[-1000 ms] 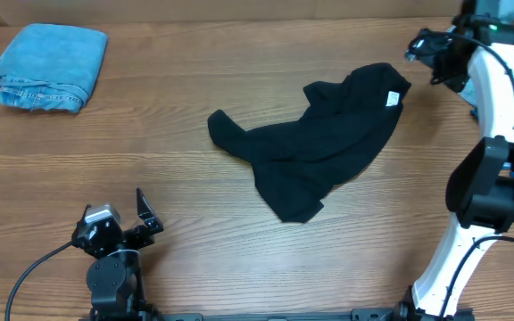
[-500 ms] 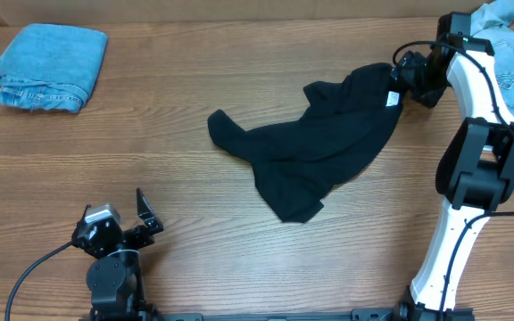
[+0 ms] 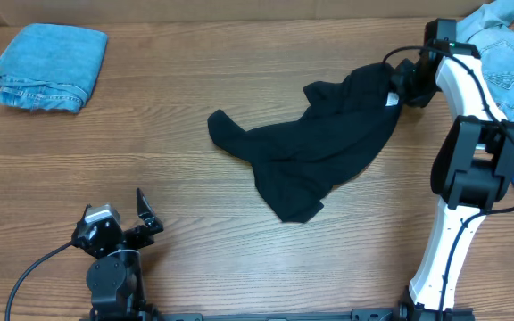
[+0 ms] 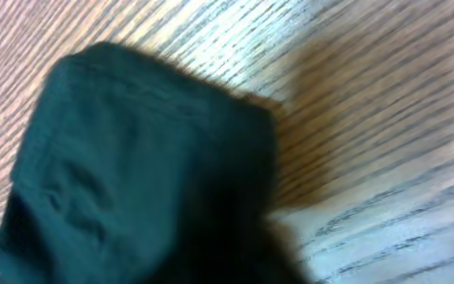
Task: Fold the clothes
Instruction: 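Lift the black shirt and lay it flat across the table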
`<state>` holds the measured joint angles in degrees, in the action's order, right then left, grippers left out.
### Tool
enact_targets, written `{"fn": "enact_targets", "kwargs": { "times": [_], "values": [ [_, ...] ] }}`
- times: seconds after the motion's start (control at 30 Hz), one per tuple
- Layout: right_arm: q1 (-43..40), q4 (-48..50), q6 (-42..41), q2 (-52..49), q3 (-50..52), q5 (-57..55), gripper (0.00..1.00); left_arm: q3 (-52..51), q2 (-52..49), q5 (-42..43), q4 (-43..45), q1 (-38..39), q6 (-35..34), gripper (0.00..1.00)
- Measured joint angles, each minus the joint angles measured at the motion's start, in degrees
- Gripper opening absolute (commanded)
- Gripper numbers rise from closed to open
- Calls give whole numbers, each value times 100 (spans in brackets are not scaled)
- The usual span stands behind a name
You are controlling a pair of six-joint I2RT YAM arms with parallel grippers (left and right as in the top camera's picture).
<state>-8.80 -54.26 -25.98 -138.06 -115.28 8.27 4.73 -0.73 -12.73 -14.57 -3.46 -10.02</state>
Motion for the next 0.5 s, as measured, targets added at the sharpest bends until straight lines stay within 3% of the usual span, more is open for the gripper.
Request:
{"fn": "enact_targets", "kwargs": {
  "times": [0.2,0.5],
  "values": [
    [-17,-179,155,0,-162,450,4,0,-2,0,0,0,0,100],
    [70,-190,1384,881,-1364,2682,4,0,0,0,0,0,0,100]
  ]
}}
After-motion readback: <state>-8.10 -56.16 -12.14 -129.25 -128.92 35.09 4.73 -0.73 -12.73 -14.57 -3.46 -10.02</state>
